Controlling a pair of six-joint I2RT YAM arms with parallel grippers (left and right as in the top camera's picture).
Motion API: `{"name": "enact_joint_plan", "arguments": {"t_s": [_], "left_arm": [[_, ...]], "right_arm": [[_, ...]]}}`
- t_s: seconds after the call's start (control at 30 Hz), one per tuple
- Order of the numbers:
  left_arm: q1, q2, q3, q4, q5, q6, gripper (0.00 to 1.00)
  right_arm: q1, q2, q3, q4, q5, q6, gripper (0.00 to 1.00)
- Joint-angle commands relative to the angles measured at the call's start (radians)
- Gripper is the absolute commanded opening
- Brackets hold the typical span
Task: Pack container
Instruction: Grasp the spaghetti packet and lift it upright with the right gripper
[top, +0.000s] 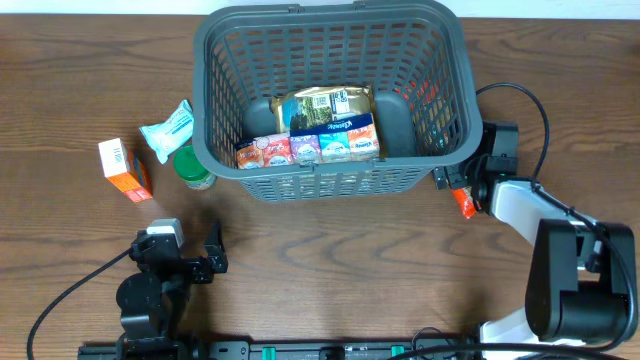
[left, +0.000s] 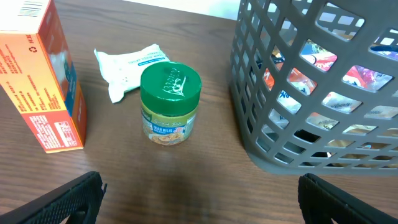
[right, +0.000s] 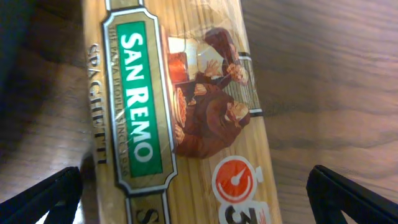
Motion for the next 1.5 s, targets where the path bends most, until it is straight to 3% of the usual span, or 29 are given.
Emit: {"name": "enact_joint_plan", "arguments": {"t_s": [0.0, 0.13, 0.2, 0.4, 0.77, 0.97, 1.23, 1.47], "left_arm": [[0.005, -0.006, -0.02, -0.003, 0.006, 0.017, 0.98], [0.005, -0.006, -0.02, -0.003, 0.006, 0.017, 0.98], [0.005, -0.006, -0.02, -0.002, 0.006, 0.017, 0.98], [0.005, -0.006, -0.02, -0.003, 0.006, 0.017, 0.98], [0.005, -0.006, -0.02, -0.003, 0.006, 0.017, 0.99], [0.005, -0.006, -0.02, -0.002, 0.006, 0.017, 0.99], [0.005, -0.006, -0.02, -0.003, 0.006, 0.017, 0.98], [0.005, -0.006, -0.02, -0.003, 0.006, 0.017, 0.98]], "right_arm": [[-0.003, 0.042, -0.007, 0.014, 0.011, 0.033, 0.99], [-0.003, 0.076, -0.007, 0.024, 0.006, 0.048, 0.99], [-0.003, 0.084, -0.007, 0.031, 0.005, 0.048, 0.94], [-0.003, 0.094, -0.007, 0.036, 0.006, 0.048, 0.54], [-0.002, 0.087, -0.007, 0.039, 0.007, 0.071, 0.03], [-0.002, -0.002, 0.005, 0.043, 0.12, 0.236, 0.01], [-0.002, -0.266, 0.009, -0.008, 0.333, 0.304, 0.01], [-0.002, -0.574, 0.029, -0.027, 0.354, 0.32, 0.01]]}}
